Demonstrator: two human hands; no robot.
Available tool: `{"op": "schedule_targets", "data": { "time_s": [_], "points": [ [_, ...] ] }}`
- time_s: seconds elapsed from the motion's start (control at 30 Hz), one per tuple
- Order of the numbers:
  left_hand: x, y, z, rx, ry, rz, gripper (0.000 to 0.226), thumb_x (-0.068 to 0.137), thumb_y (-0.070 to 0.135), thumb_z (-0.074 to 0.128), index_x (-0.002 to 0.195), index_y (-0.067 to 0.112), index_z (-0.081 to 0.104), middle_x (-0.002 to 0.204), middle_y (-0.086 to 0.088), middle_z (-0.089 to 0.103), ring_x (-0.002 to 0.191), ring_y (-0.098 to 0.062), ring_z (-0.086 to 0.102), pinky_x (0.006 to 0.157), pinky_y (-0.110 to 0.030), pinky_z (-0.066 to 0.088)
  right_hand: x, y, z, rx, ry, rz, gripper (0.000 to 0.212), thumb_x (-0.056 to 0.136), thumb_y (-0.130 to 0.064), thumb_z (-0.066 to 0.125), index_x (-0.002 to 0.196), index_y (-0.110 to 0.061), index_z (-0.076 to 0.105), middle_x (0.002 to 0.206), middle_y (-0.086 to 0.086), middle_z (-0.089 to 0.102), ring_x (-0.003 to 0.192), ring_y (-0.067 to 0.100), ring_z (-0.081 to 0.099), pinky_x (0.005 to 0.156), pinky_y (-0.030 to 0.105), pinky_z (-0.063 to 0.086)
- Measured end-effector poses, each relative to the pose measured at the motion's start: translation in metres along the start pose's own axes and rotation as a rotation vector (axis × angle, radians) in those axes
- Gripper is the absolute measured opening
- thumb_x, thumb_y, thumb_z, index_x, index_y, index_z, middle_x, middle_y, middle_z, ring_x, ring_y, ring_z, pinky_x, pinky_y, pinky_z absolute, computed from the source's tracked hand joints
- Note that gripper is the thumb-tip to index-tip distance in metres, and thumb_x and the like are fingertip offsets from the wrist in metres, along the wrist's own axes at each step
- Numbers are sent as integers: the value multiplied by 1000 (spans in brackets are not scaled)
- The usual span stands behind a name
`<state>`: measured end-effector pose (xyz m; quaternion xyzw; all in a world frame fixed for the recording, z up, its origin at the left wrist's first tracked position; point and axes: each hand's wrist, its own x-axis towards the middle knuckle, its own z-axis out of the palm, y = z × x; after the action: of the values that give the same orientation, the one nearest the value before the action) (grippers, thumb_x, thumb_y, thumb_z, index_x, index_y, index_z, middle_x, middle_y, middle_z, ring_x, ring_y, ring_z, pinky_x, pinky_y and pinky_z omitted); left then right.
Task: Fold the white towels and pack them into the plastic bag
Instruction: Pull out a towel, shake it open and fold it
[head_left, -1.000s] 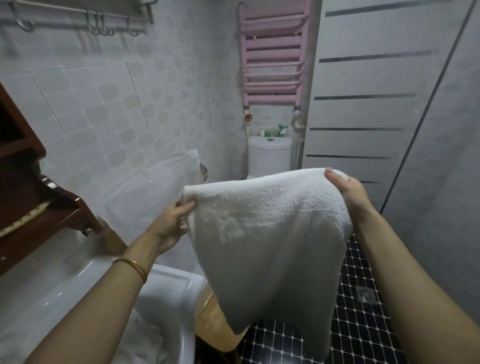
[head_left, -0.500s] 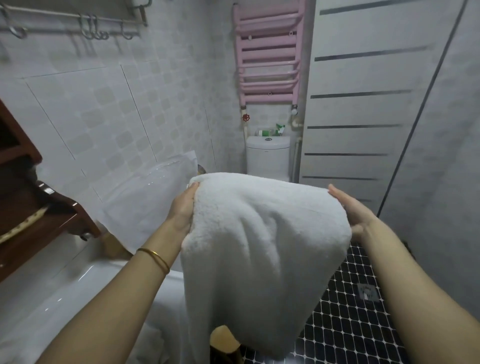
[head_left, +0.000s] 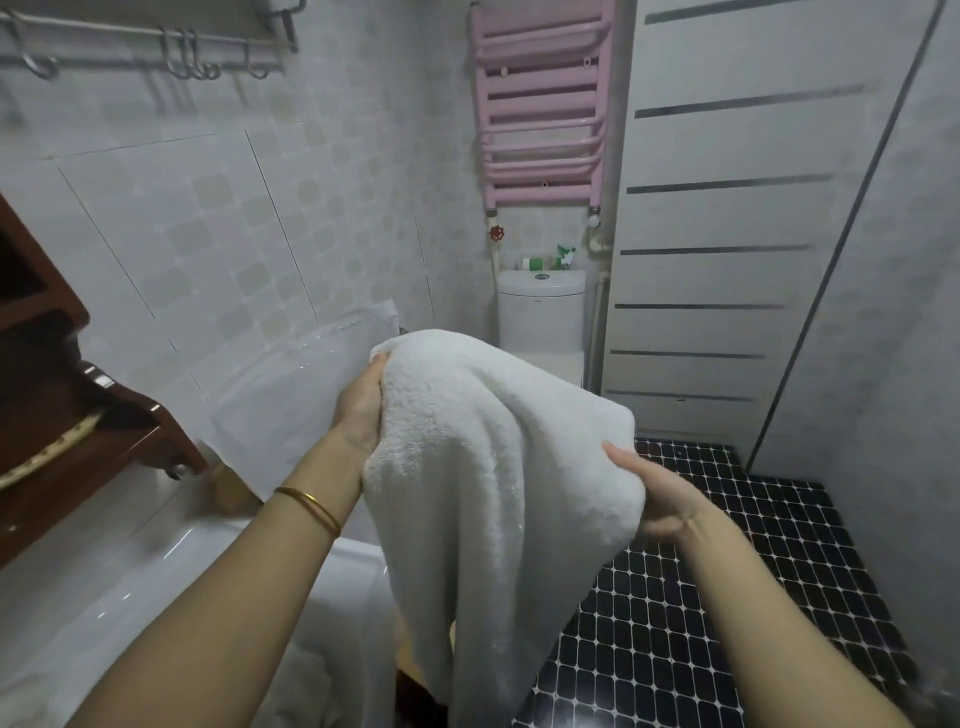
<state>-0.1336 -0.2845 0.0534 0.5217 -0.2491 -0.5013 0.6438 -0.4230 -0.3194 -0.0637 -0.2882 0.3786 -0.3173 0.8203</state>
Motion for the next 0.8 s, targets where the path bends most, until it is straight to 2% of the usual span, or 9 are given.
{"op": "schedule_targets", "data": {
  "time_s": [0.13,0.27,0.3,0.37,0.43,0.5,0.6,0.7,0.8],
  "points": [
    [16,2,-19,322,171,42,44,97,31,50,126,-3,52,106,-13,63,91,-26,62,72,-31,50,2,-39,9,-126,241,-36,27,88,-32,60,93,-6,65,75,10,73,63,22,70,70,35,56],
    [26,-1,-40,630,162,-19,55,98,36,43,137,-3,43,122,-17,58,100,-31,59,77,-32,51,-9,-71,16,-138,262,-102,25,93,-29,55,91,-5,63,71,10,72,59,22,69,51,34,58],
    [27,-2,-42,676,146,-50,52,99,35,44,135,-2,45,117,-16,61,98,-30,61,80,-34,51,-11,-76,18,-126,246,-117,24,94,-27,54,93,-5,63,71,10,72,59,23,70,52,35,58],
    [23,-2,-44,711,79,-152,37,98,28,47,125,4,55,88,-10,68,74,-22,64,65,-27,52,-15,-83,26,-78,208,-151,23,96,-23,51,95,-3,62,73,11,72,62,23,70,52,33,58],
    [19,-5,-47,701,-30,-316,23,93,26,55,111,12,63,82,-7,68,68,-20,60,62,-27,48,-15,-86,34,0,179,-184,22,98,-21,48,95,-2,60,79,13,70,69,25,68,57,32,58],
    [14,-11,-52,655,-95,-496,26,86,37,64,101,15,63,100,-8,63,88,-23,58,78,-36,47,-16,-86,42,71,176,-206,23,98,-22,47,96,-3,60,87,14,66,75,25,65,59,32,57],
    [10,-24,-57,510,-301,-616,35,86,42,58,95,10,67,98,-10,69,92,-26,64,90,-38,50,-18,-87,47,110,195,-213,25,99,-25,47,94,-4,60,70,14,69,59,24,68,48,32,56],
    [9,-31,-61,299,-429,-610,54,93,49,40,81,11,77,84,-9,73,79,-23,71,75,-33,55,-20,-88,45,149,232,-201,26,99,-24,47,92,-3,60,64,14,68,55,24,67,48,31,56],
    [8,-29,-60,179,-353,-545,45,82,45,57,110,12,69,95,-11,71,81,-27,69,70,-37,55,-17,-87,34,174,280,-154,23,98,-26,49,96,-7,60,75,9,64,71,22,61,69,35,52]
  ]
}}
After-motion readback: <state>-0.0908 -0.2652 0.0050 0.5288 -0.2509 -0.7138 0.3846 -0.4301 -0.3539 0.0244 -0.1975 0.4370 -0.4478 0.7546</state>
